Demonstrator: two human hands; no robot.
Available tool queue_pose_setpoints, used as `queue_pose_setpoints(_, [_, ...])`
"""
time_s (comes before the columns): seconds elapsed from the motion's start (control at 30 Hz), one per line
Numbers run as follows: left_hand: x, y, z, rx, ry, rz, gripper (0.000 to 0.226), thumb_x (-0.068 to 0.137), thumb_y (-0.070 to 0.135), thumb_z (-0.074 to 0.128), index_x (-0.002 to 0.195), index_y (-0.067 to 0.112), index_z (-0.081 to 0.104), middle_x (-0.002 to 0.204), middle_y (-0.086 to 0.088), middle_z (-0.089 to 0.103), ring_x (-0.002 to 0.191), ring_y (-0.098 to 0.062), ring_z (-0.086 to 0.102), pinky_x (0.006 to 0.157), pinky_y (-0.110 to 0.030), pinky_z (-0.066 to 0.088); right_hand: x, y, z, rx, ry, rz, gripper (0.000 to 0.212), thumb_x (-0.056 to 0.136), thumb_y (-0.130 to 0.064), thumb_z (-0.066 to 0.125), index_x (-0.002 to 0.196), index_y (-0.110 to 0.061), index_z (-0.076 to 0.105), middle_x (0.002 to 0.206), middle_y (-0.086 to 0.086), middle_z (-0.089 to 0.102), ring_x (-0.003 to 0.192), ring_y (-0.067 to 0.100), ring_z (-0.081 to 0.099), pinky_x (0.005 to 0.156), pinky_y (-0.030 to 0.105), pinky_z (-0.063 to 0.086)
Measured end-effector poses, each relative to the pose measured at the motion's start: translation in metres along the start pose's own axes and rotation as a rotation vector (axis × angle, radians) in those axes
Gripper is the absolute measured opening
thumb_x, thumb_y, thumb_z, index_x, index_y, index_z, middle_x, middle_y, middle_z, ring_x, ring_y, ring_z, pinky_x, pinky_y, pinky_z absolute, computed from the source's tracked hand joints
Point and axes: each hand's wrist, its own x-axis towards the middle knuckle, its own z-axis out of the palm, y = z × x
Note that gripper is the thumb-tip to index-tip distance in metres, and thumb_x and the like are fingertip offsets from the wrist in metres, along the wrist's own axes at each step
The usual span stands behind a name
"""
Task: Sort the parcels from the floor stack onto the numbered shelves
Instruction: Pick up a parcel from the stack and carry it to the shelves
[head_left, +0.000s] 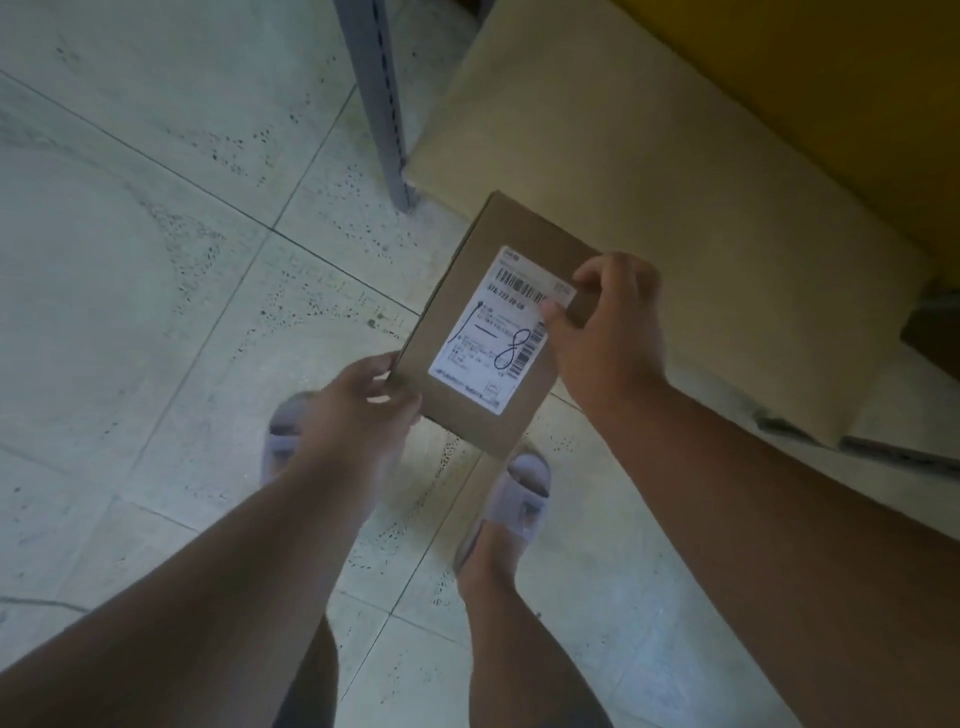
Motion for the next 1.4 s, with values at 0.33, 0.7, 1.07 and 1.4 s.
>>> queue_pose_setpoints(0.33, [0.087,0.081,0.03,-0.067,-0.072,0.0,0.056,0.091,0.011,0.059,0.143,0.029,0.052,0.099,-0.001,0.075,0.095,-0.022,0.072,0.094,-0.041,0.054,0.112,-0.012,0.045,0.083,0.105,0.014,0.047,0.085,-0.03,0.076,0.124,-0.024,0.051,0.148,0.003,0.03,0.092,0.014,0.053,0.07,0.027,0.052])
queue_pose_setpoints(0.7, [0.153,0.12,0.056,-0.201,-0.189,0.175,0.056,0.086,0.018,0.068,0.139,0.015,0.054,0.133,-0.013,0.063,0.12,-0.031,0.063,0.102,-0.047,0.052,0.194,-0.007,0.059,-0.073,0.109,-0.044,0.052,0.089,-0.025,0.069,0.136,-0.015,0.049,0.151,0.013,0.029,0.104,0.023,0.056,0.092,0.039,0.052])
queue_pose_setpoints(1.07, [0.084,0.066,-0.013,0.103,-0.108,0.257,0.027,0.098,0.029,0.052,0.12,0.039,0.064,0.103,0.011,0.07,0.091,-0.029,0.074,0.077,-0.043,0.063,0.089,-0.057,0.053,-0.125,-0.01,-0.291,0.046,0.089,-0.028,0.069,0.129,-0.016,0.052,0.152,0.011,0.032,0.136,0.032,0.041,0.104,0.048,0.048])
queue_pose_setpoints(1.4, [-0.116,0.074,-0.248,0.168,0.06,0.255,0.021,0.096,0.031,0.058,0.115,0.034,0.065,0.112,0.012,0.069,0.091,-0.011,0.069,0.08,-0.028,0.051,-0.131,-0.273,-0.042,-0.121,-0.193,-0.441,0.043,0.092,-0.035,0.064,0.13,-0.019,0.051,0.151,0.008,0.037,0.139,0.023,0.038,0.107,0.037,0.043])
